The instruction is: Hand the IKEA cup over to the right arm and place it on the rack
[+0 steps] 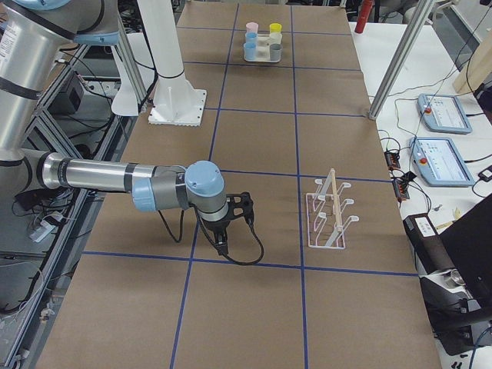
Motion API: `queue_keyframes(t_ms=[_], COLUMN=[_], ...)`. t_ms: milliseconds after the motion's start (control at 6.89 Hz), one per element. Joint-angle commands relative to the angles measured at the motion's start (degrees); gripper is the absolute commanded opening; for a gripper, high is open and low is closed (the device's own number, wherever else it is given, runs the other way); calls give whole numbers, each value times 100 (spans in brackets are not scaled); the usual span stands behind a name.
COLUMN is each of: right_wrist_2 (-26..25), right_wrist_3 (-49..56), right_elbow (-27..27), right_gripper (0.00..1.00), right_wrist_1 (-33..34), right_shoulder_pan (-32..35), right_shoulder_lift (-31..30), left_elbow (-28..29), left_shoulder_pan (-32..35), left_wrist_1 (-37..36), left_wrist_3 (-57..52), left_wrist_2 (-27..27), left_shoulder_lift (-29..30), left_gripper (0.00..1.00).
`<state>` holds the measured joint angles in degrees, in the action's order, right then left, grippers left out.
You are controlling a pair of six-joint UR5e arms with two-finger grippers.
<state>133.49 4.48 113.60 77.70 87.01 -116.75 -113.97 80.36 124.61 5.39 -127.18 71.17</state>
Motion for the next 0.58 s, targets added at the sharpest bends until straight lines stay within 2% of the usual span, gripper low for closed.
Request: queue_keyframes(t_ms=[0,436], right_wrist_2=[28,360], right_wrist_3=[1,-8], right_elbow=[12,83], right_gripper=[100,100], right_wrist_1=[-1,17], right_shoulder_pan=[0,0], right_shoulder_lift=[64,275], left_elbow=[-63,-362], left_shoulder_pan=[15,-11], left_wrist_1=[11,64], left_wrist_3=[-46,-196], left_wrist_2=[61,62], left_shoulder_lift=[-50,-165], left_gripper=[99,100])
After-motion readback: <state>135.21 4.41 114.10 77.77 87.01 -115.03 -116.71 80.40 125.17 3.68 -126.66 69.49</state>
